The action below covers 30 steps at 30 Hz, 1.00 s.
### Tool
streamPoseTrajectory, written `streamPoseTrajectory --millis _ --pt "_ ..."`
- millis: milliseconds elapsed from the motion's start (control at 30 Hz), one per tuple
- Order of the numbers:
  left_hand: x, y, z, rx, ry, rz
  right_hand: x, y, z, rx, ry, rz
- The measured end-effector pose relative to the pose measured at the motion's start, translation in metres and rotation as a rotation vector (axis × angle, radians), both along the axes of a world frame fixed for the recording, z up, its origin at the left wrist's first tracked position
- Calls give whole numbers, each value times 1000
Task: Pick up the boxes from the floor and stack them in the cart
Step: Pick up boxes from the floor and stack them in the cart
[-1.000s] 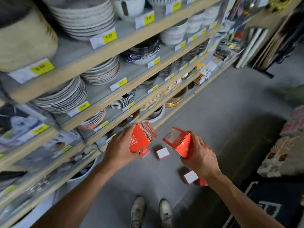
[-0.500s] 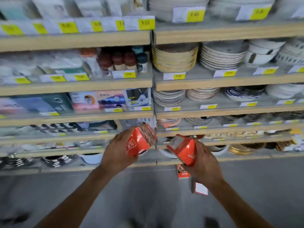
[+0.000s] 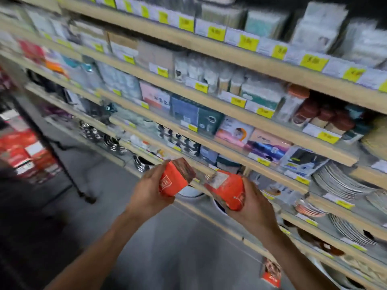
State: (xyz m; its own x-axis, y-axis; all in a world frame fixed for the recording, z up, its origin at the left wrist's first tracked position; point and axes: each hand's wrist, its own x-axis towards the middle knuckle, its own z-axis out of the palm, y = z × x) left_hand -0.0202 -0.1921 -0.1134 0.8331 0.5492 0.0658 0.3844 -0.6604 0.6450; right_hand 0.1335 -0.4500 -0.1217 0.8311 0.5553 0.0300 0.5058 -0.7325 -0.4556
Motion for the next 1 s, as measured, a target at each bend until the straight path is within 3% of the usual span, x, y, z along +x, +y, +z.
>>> streamPoseTrajectory --millis 467,1000 --pt "-123 168 -24 -19 47 447 -31 268 -14 -55 -7 449" --pt "-143 348 -27 -19 118 887 -16 570 -37 32 82 866"
